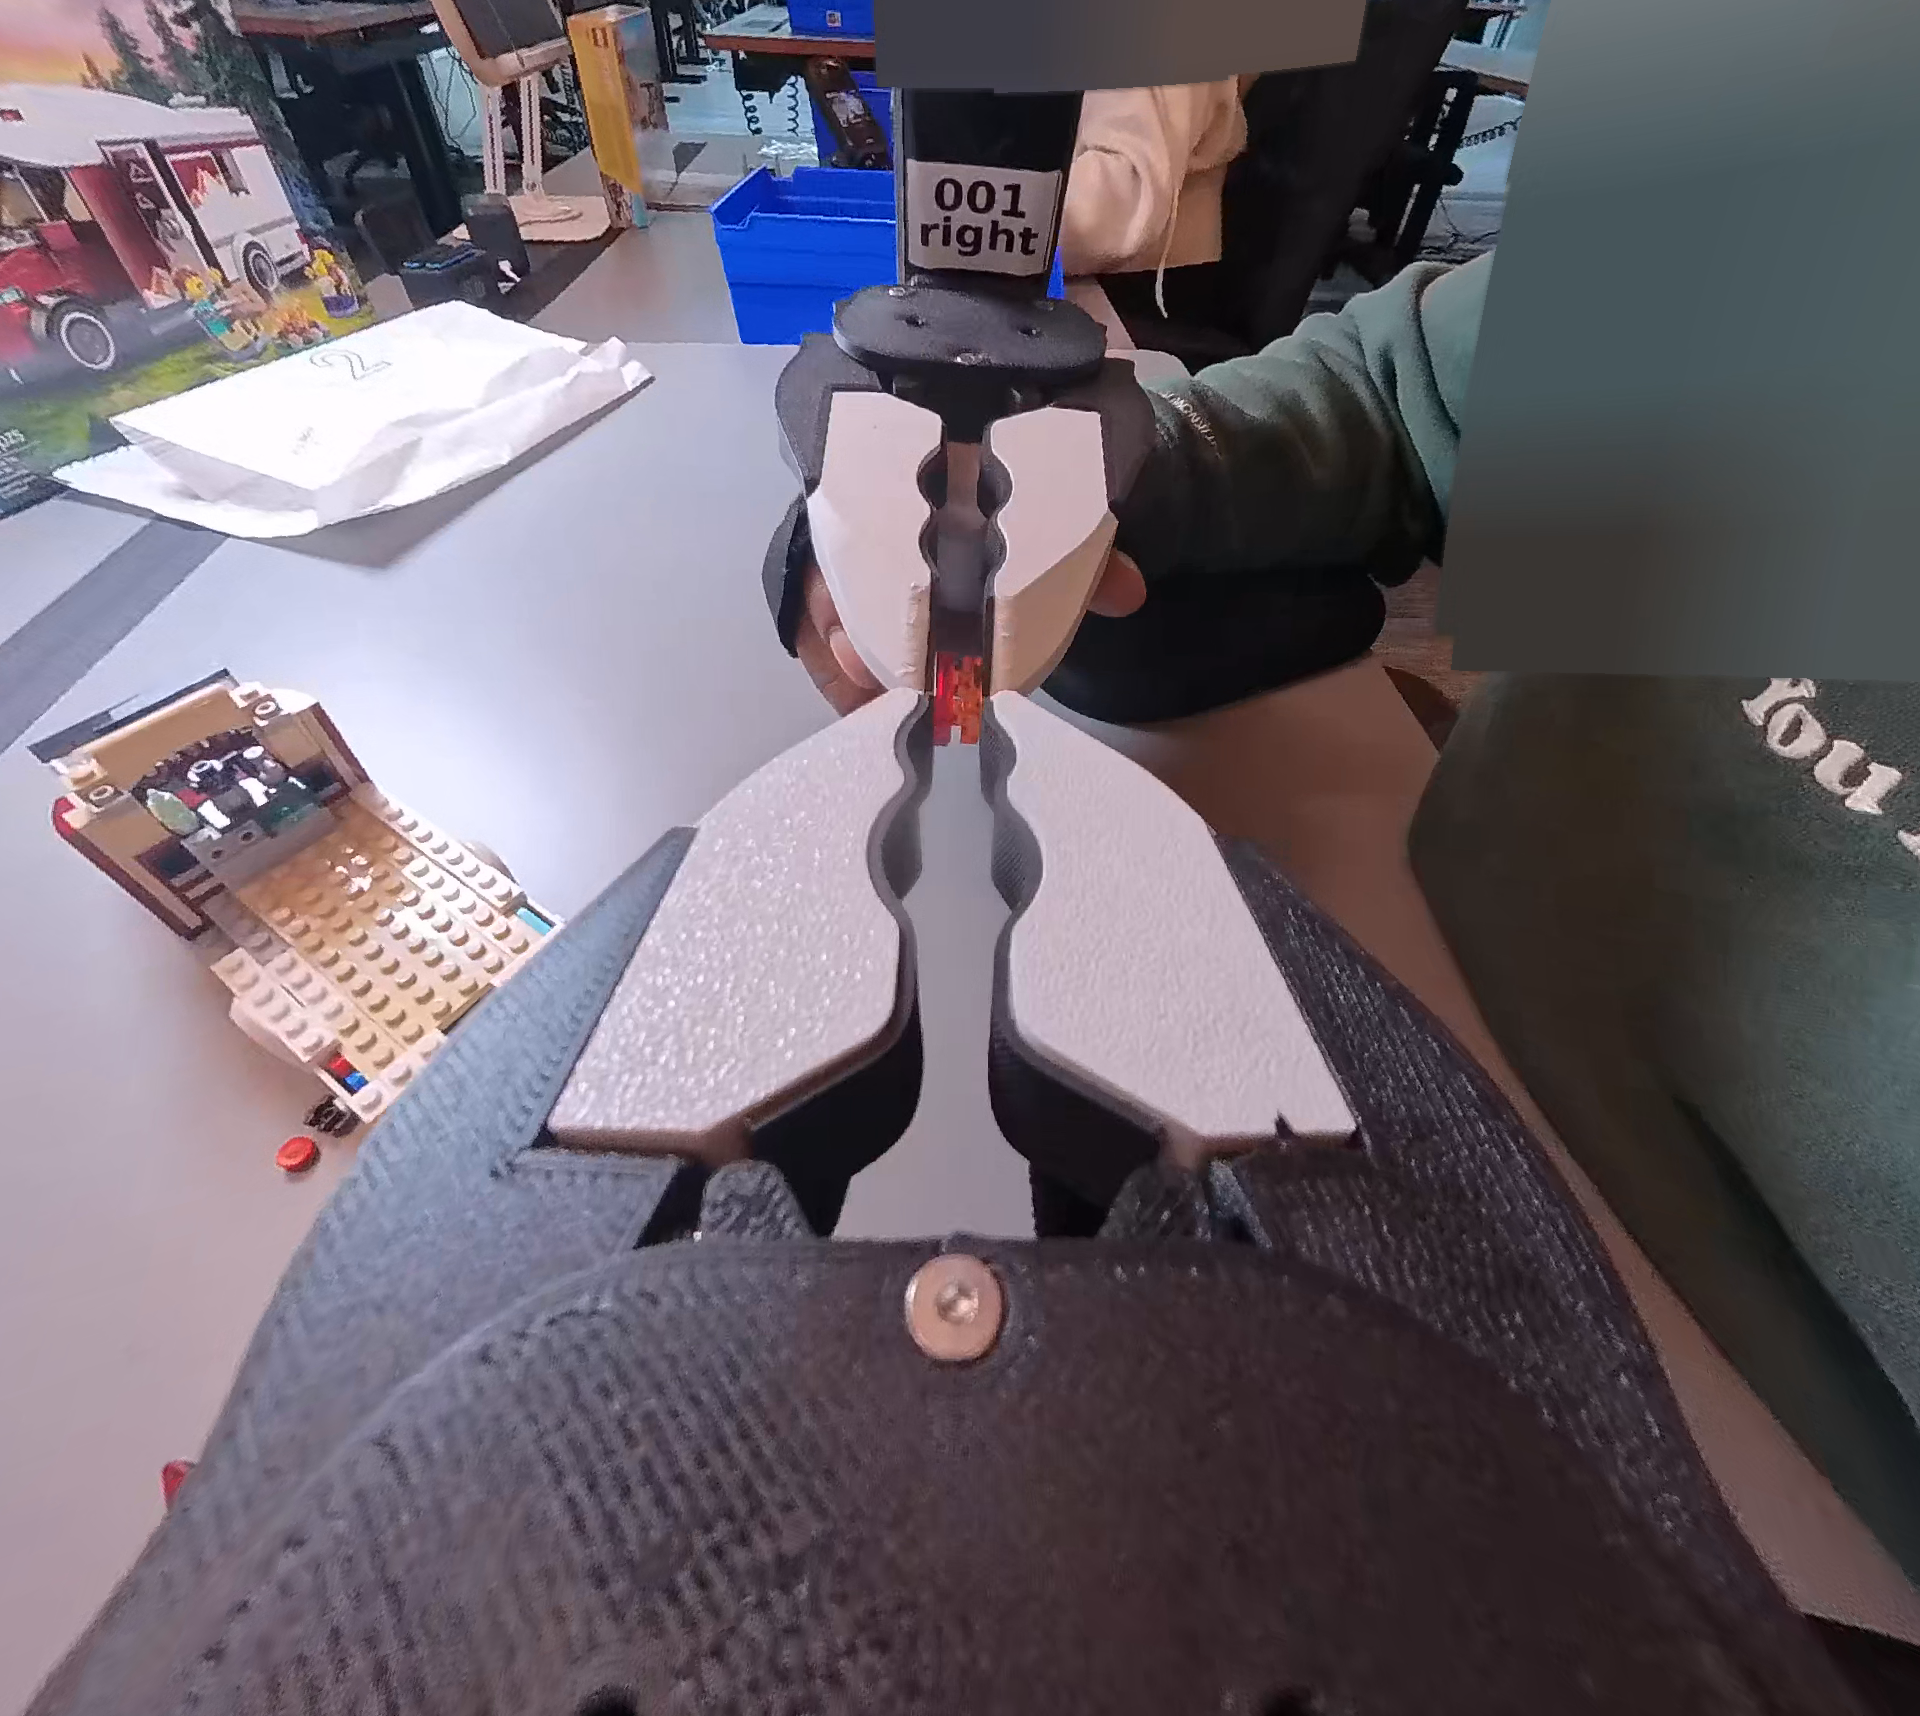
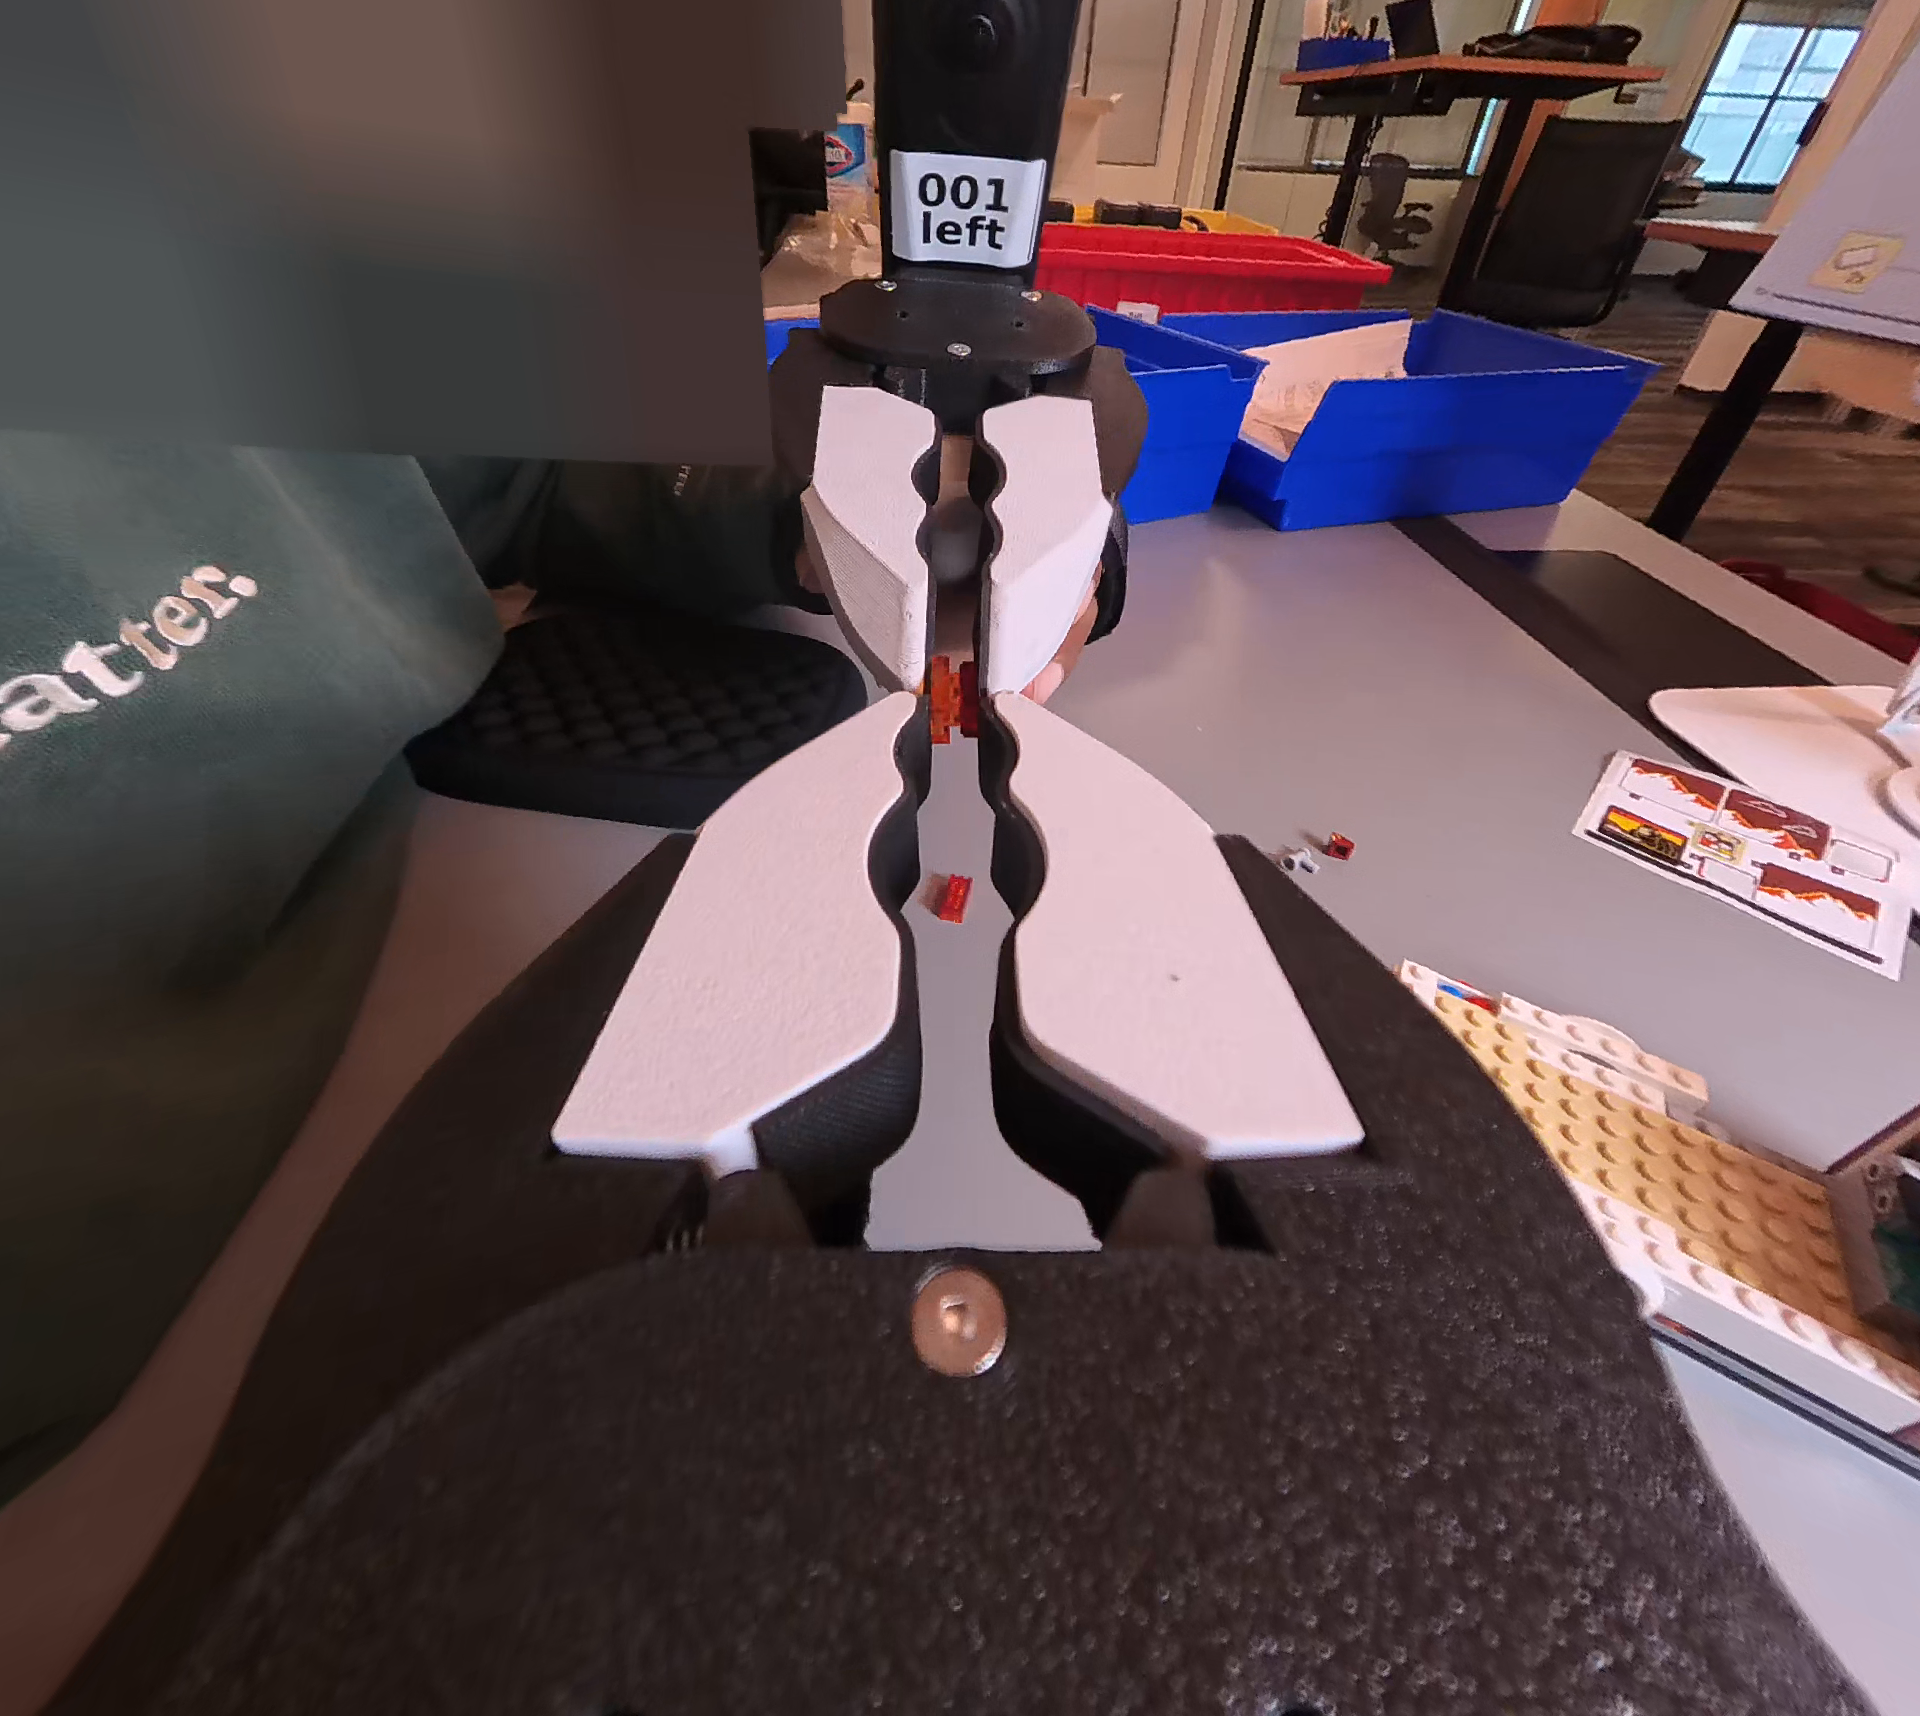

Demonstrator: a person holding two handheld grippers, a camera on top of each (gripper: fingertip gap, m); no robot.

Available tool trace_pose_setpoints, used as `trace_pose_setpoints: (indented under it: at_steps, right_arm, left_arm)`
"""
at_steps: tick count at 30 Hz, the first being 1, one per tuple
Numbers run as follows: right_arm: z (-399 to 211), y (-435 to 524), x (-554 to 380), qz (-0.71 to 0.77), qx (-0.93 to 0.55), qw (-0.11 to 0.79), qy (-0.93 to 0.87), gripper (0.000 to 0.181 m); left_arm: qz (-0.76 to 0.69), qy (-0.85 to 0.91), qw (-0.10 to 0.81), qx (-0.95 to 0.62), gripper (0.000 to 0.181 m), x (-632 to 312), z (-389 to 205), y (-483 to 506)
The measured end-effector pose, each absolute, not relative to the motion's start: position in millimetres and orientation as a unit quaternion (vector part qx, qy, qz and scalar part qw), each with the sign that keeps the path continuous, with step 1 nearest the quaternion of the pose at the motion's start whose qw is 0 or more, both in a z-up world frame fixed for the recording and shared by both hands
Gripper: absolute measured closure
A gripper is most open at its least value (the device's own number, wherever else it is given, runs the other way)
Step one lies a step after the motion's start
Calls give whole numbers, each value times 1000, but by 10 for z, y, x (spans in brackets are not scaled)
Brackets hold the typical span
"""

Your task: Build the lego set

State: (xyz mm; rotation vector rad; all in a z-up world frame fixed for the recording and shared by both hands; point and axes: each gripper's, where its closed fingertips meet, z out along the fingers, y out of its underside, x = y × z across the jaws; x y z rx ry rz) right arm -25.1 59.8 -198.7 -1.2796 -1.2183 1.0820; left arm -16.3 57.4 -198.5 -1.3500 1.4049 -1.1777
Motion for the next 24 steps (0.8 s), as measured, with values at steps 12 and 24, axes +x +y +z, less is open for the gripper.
trace_pose_setpoints:
  at_steps: [12, 24]
  right_arm:
    - [-2081, 544, -253, 367, -505, 538, -566, 171]
    - [-2132, 497, -298, 329, -502, 537, -593, 172]
  left_arm:
    - [-423, 605, 409, -537, 174, -168, -2080, 518]
    - [-415, 623, 383, -541, 174, -216, -2114, 474]
